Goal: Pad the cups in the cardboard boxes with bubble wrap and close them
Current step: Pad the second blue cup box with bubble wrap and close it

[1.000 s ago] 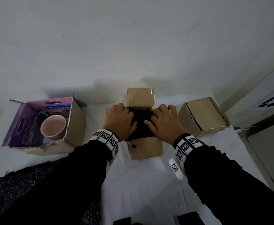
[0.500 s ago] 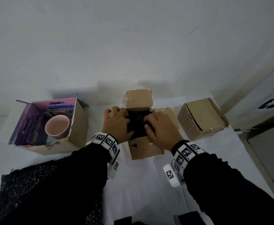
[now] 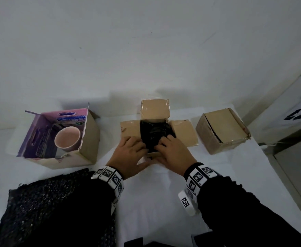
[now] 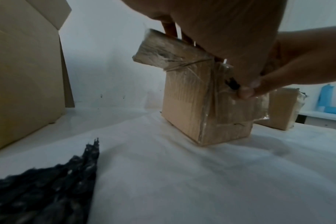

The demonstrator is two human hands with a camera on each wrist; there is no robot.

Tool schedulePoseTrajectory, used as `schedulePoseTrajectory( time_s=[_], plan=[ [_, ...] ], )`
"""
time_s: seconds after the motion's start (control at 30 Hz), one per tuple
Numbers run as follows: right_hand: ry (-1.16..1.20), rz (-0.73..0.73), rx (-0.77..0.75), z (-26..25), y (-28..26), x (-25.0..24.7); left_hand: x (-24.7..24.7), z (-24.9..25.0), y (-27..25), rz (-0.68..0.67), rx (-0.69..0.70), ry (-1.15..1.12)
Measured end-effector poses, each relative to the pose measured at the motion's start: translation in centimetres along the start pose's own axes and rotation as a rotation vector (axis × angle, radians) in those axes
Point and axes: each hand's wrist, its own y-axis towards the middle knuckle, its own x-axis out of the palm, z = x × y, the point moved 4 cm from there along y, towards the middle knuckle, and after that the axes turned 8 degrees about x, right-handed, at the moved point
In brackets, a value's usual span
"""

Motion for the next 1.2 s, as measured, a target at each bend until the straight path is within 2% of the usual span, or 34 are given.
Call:
schedulePoseTrajectory(
  time_s=[0.1,0.23,0.37,0.53,0.7,0.77,0.9,1.0,1.2],
  plan=[
    [-0.053,0.031,0.042,-0.5,-0.4,0.3,0.0,0.6,0.1,0.011,-0.093,0.097],
    [-0.108,0.101,0.052,-1.0,-0.5,-0.1,0.2,1.0,0.4,-0.083,-0.164,0.163],
    [-0.196,0.126,0.151,-0.6,-1.0,-1.6,0.0,1.3,0.8,-0.13,-0.203,0.152],
    [-0.195,0.056,0.186,-0.9,-1.9,-1.2,0.4,1.2,1.3,-0.213,-0.216,0.134],
    [-0.163,-0.093,0.359,-1.5,-0.4,-1.3,0.6,0.8,1.6,-0.187,-0.16,0.092],
    [-0.082,-0.123,0.444,-1.5,0.4,-2.1,0.6,0.4,1.4,-0.166,-0.14,0.062],
    [0.41,-0.05,0.615,-1.6,1.5,-3.5,0.9,0.1,0.8,-0.115,-0.126,0.045],
    [0.495,-0.198,0.721,-1.5,2.0,-2.6,1.2,0.3,0.7,-0.077,-0.129,0.022],
    [0.39,-0.426,0.761,-0.2,3.5,-2.2,1.4,0.1,0.4,-0.044,-0.146,0.018]
  ],
)
